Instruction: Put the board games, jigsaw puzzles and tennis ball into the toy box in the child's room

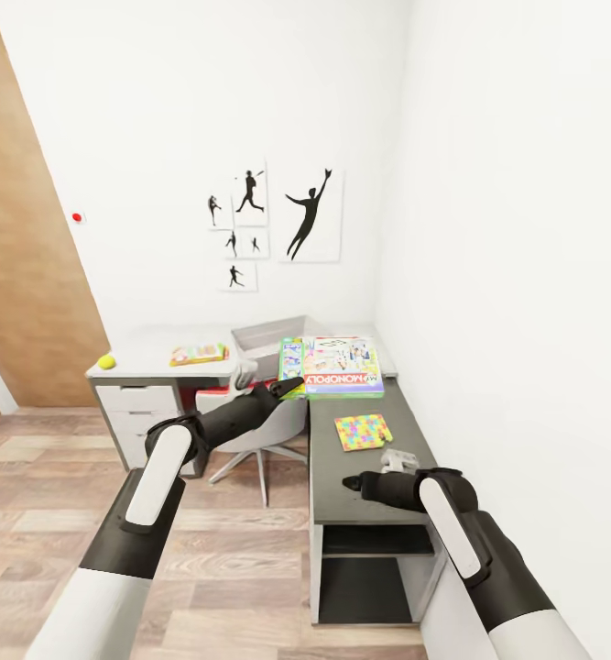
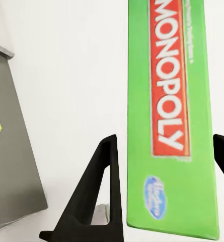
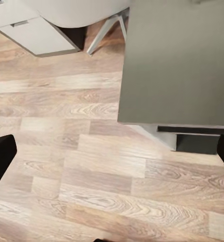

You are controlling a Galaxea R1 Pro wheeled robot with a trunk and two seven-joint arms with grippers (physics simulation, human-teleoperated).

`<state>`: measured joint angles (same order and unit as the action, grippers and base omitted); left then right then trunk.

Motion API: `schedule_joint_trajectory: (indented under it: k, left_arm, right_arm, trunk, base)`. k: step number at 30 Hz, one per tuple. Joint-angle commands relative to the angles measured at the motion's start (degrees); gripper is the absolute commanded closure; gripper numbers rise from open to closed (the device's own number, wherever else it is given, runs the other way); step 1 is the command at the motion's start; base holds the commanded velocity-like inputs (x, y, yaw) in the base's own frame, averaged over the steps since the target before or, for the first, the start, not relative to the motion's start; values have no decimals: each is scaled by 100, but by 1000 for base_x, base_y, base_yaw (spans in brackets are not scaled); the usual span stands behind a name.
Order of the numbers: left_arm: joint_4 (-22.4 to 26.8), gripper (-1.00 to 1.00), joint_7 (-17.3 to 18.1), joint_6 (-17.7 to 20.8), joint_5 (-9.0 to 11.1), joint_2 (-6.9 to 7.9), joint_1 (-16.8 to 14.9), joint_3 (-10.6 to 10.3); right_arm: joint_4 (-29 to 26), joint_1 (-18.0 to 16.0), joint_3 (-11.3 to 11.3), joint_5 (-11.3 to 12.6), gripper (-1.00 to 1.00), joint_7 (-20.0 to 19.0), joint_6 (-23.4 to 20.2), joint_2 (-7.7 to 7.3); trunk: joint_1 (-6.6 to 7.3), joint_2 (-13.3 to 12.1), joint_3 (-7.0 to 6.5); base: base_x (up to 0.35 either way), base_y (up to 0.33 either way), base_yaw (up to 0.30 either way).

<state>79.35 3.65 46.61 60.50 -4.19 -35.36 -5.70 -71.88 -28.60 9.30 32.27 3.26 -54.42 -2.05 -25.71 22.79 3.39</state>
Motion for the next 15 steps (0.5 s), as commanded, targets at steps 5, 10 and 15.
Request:
schedule_joint_trajectory:
  k: [5,10,15]
  left_arm:
    - [6,100,35,19,5,-3,-6,8]
    - [9,100,37,16,5,-3,-6,8]
    - [9,100,39,15,5,-3,-6,8]
  right_arm:
    - [-8,-5,11,34,-100,34,-16,-5]
    - [-11,-5,11,34,-100,34,-16,-6]
    - [-39,-5,11,34,-100,34,-16,-6]
  trunk:
    - [-7,13,13]
    - [-7,13,10]
    - [-7,13,1]
  base:
    - [237,0,0]
    - [104,0,33]
    - [45,0,154]
